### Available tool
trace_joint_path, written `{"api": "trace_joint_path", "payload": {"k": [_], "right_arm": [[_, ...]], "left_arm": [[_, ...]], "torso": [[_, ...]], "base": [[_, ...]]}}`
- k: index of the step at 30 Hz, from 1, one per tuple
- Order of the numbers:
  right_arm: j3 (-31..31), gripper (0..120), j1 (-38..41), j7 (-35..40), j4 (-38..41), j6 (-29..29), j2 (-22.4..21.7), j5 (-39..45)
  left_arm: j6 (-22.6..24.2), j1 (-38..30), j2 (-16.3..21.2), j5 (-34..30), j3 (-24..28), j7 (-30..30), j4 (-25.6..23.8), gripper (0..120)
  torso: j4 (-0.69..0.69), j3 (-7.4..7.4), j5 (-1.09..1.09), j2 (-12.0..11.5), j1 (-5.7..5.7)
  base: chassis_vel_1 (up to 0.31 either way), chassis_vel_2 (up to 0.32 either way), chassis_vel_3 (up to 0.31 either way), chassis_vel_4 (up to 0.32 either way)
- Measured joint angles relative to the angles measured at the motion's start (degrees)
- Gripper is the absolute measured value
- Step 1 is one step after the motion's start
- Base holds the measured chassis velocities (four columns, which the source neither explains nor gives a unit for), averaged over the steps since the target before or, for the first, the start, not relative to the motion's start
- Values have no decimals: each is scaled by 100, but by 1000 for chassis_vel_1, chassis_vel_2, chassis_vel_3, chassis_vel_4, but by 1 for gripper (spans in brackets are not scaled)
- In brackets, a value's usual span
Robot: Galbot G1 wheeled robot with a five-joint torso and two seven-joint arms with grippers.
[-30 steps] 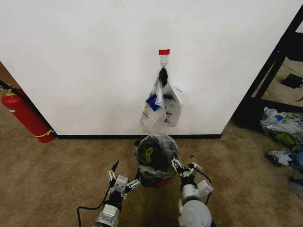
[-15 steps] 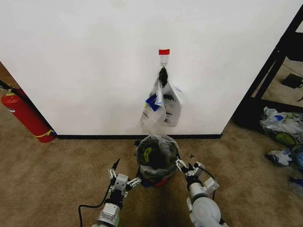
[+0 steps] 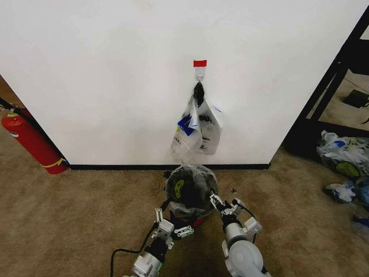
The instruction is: Pick up the garbage bag from the wall and place it over the trash bin.
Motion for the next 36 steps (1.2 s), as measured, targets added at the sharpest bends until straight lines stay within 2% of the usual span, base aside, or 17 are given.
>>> {"api": "trace_joint_path", "payload": {"k": [19, 27, 36], "right_arm": [[-17, 100, -31, -37, 20, 77, 82, -123], [22, 100, -80, -40, 144, 107, 58, -102], [45, 100, -235, -40, 888, 133, -6, 66]], "left_arm": [[-24, -444, -497, 595, -29, -194, 937, 100], [-36, -410, -514, 644, -33, -211, 961, 100], [-23, -331, -526, 680, -132, -258, 973, 100]], "torso": [[0, 0, 0, 0, 0], [1, 0, 0, 0, 0], [1, -1, 0, 0, 0]], "base": [[0, 0, 0, 0], [0, 0, 0, 0], [0, 0, 0, 0]]}}
